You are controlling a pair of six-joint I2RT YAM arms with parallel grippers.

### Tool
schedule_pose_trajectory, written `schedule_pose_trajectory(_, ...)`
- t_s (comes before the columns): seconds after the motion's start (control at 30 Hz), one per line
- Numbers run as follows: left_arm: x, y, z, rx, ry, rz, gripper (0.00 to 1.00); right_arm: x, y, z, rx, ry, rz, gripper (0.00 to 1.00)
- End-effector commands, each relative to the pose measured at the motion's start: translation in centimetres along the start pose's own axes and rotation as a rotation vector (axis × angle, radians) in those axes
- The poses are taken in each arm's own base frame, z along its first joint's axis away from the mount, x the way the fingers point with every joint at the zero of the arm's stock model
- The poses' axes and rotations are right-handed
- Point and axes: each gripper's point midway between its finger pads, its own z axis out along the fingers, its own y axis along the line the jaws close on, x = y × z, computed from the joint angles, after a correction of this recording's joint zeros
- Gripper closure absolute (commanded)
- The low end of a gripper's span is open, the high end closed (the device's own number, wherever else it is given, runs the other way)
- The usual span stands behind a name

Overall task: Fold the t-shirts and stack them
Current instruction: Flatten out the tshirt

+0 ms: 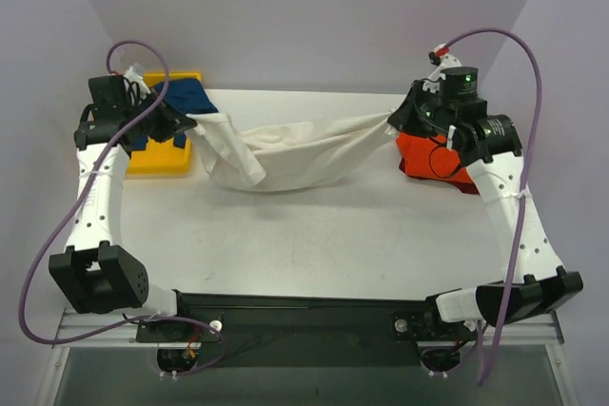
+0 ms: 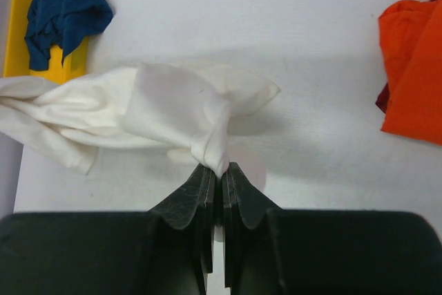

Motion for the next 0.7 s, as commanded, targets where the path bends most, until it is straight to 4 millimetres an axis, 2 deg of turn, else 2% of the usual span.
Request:
schedule_pose_trajectory(0.0, -1.3, -1.3, -3.6, 0.036, -0.045, 0.026, 1.0, -1.4, -1.4, -3.8, 0.098, -0.088, -0.004, 1.0)
schedule_pose_trajectory(0.07, -0.8, -0.7, -2.9, 0.034, -0.024, 0.011, 1.0, -1.5, -2.0, -4.8, 0.128, -0.116, -0.014, 1.0)
schedule_pose_trajectory(0.17, 0.6, 1.7, -0.6, 0.008, 0.033, -0.036, 1.0, 0.5, -4.7, -4.0, 0.222, -0.078, 0.02, 1.0)
schedule_pose_trajectory(0.2, 0.9, 2.4, 0.1, -0.002, 0.047, -0.034, 1.0, 2.1, -6.8, -3.1, 0.268, -0.034, 0.062, 1.0)
schedule_pose_trajectory(0.23, 1.1, 3.5, 1.4, -0.019, 0.073, -0.04, 1.0, 2.9, -7.7, -2.6, 0.283, -0.009, 0.099, 1.0)
schedule_pose_trajectory(0.27, 1.5, 3.9, 2.3, -0.024, 0.098, -0.033, 0.99, 4.0, -8.1, -1.6, 0.276, 0.037, 0.148, 1.0)
schedule_pose_trajectory(0.33, 2.1, 4.4, 3.9, -0.036, 0.146, 0.006, 0.88, 6.8, -9.9, 0.0, 0.314, 0.126, 0.188, 1.0)
schedule_pose_trajectory(0.37, 2.0, 5.3, 5.4, -0.069, 0.165, 0.016, 0.7, 8.2, -10.6, 1.2, 0.331, 0.18, 0.195, 1.0)
schedule_pose_trajectory(0.4, 3.1, 5.0, 6.3, -0.074, 0.209, 0.053, 0.65, 9.2, -11.0, 1.9, 0.34, 0.214, 0.198, 1.0)
schedule_pose_trajectory(0.43, 3.6, 6.0, 7.5, -0.119, 0.231, 0.066, 0.61, 10.7, -11.7, 2.6, 0.358, 0.263, 0.204, 1.0)
schedule_pose_trajectory(0.47, 3.5, 5.8, 7.9, -0.133, 0.233, 0.087, 0.56, 12.0, -12.3, 3.7, 0.374, 0.315, 0.214, 1.0)
schedule_pose_trajectory(0.5, 4.8, 5.4, 8.4, -0.14, 0.271, 0.114, 0.52, 12.8, -12.4, 4.2, 0.369, 0.344, 0.215, 1.0)
schedule_pose_trajectory(0.53, 4.6, 6.0, 8.4, -0.178, 0.261, 0.125, 0.49, 13.8, -12.6, 4.7, 0.375, 0.376, 0.221, 1.0)
schedule_pose_trajectory(0.6, 7.3, 5.2, 8.9, -0.2, 0.303, 0.177, 0.41, 14.9, -12.9, 5.5, 0.374, 0.412, 0.234, 1.0)
schedule_pose_trajectory(0.67, 8.7, 4.6, 8.7, -0.194, 0.314, 0.206, 0.4, 15.7, -13.1, 5.7, 0.377, 0.432, 0.235, 1.0)
